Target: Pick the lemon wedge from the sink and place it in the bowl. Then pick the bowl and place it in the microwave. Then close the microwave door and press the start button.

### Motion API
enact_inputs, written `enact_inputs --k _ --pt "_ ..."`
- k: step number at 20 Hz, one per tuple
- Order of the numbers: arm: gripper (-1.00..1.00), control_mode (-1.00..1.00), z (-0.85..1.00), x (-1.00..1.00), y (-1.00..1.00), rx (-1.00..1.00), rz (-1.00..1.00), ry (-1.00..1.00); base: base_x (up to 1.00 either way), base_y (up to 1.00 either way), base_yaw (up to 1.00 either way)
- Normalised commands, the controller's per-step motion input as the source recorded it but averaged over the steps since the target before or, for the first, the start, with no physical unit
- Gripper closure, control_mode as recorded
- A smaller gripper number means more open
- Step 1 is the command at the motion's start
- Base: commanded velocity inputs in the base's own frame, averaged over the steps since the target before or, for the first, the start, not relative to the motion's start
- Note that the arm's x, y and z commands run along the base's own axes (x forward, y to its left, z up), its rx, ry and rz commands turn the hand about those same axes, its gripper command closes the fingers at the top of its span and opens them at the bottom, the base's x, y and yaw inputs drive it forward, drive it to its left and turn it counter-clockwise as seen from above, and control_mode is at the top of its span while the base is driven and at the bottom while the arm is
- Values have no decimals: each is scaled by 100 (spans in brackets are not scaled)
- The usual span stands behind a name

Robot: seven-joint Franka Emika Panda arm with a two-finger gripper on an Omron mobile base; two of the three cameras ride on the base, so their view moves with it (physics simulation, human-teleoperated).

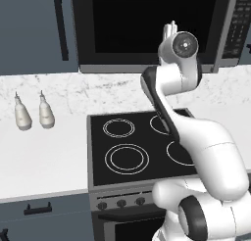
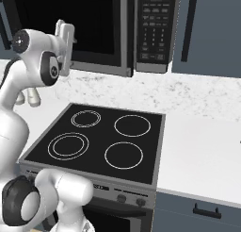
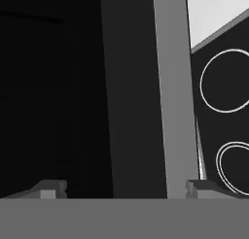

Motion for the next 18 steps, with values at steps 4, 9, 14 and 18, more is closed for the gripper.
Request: enact_inputs --k 4,9,14,18 --pt "-100 -100 0 64 0 13 20 0 0 0 0" --pt "-100 -100 -3 65 0 12 18 0 0 0 0" --pt "-100 -100 -34 37 1 9 16 0 0 0 0" --pt "-100 -100 -52 -70 -19 10 16 -24 0 0 0"
